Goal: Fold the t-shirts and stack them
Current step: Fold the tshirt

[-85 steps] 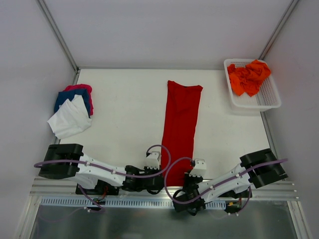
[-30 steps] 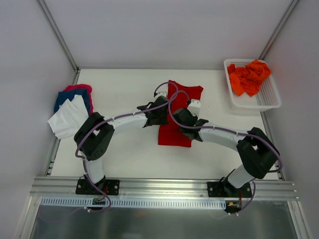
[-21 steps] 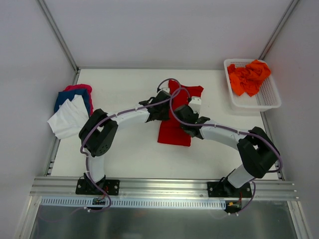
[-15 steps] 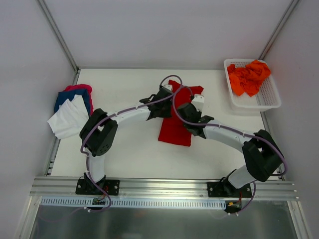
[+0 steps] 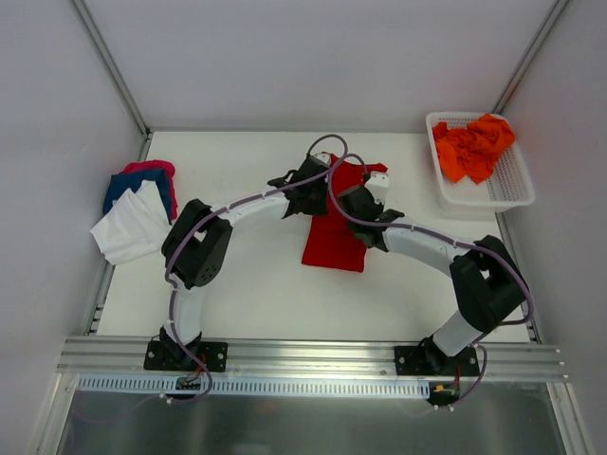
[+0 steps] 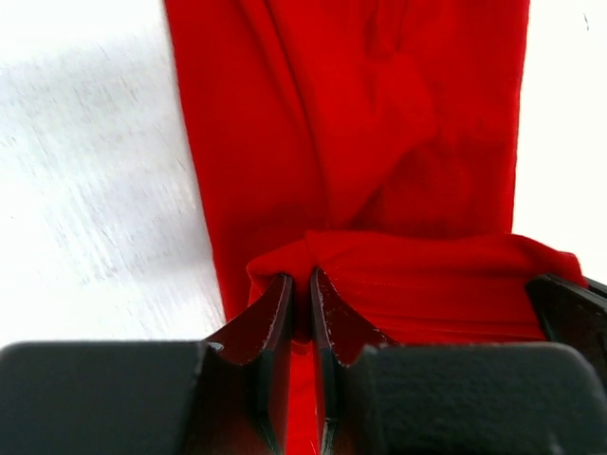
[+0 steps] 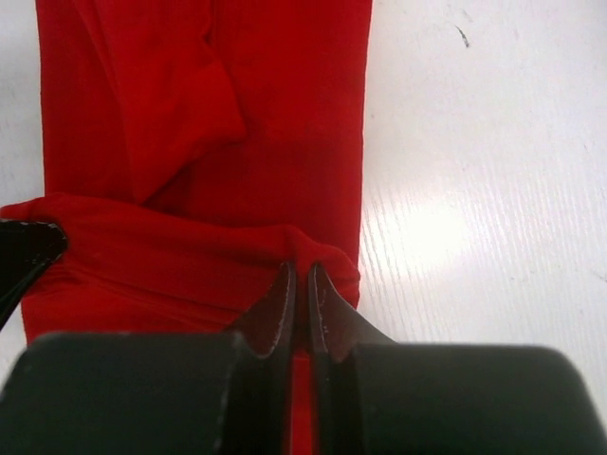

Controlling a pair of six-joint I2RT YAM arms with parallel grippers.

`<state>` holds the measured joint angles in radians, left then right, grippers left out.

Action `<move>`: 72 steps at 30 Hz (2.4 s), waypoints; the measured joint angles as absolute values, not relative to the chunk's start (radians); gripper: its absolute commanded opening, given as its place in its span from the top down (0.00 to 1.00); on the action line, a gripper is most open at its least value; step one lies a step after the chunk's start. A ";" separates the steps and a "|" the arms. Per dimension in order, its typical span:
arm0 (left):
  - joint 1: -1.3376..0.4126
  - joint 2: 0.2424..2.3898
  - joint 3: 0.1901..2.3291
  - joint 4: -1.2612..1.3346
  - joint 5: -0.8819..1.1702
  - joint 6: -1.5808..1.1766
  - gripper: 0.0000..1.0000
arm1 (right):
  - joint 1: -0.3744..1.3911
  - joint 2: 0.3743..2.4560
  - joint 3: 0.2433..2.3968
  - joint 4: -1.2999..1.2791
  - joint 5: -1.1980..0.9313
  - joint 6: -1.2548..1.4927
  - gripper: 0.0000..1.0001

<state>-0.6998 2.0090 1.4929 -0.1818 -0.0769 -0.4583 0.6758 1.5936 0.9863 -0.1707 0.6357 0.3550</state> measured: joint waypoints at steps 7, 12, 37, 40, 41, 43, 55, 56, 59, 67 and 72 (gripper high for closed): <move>-0.672 2.045 1.538 -0.198 -0.126 -0.430 0.01 | 0.622 1.731 1.102 -0.181 0.619 0.326 0.23; -0.652 2.085 1.620 -0.228 -0.223 -0.406 0.01 | 0.566 1.780 1.172 -0.214 0.653 0.274 0.06; -0.842 1.765 1.240 -0.222 -0.208 -0.545 1.00 | 0.688 1.421 0.840 -0.210 0.506 0.278 1.00; -0.842 1.791 1.229 -0.214 -0.202 -0.561 1.00 | 0.688 1.480 0.849 -0.189 0.486 0.279 1.00; -0.842 1.797 1.224 -0.212 -0.197 -0.565 1.00 | 0.688 1.501 0.856 -0.185 0.481 0.278 0.99; -0.842 1.809 1.216 -0.203 -0.191 -0.572 1.00 | 0.688 1.544 0.882 -0.182 0.471 0.276 1.00; -0.842 1.867 1.155 -0.107 -0.158 -0.620 1.00 | 0.668 1.743 1.049 -0.155 0.445 0.252 1.00; -0.841 1.868 1.147 -0.097 -0.156 -0.625 1.00 | 0.664 1.754 1.056 -0.155 0.443 0.249 1.00; -0.836 1.868 1.128 -0.072 -0.142 -0.643 1.00 | 0.648 1.795 1.085 -0.154 0.437 0.241 1.00; -0.836 1.867 1.077 0.028 -0.132 -0.685 1.00 | 0.601 1.923 1.234 -0.174 0.431 0.207 1.00; -0.836 1.845 1.036 0.063 -0.132 -0.700 1.00 | 0.548 1.987 1.393 -0.203 0.432 0.168 1.00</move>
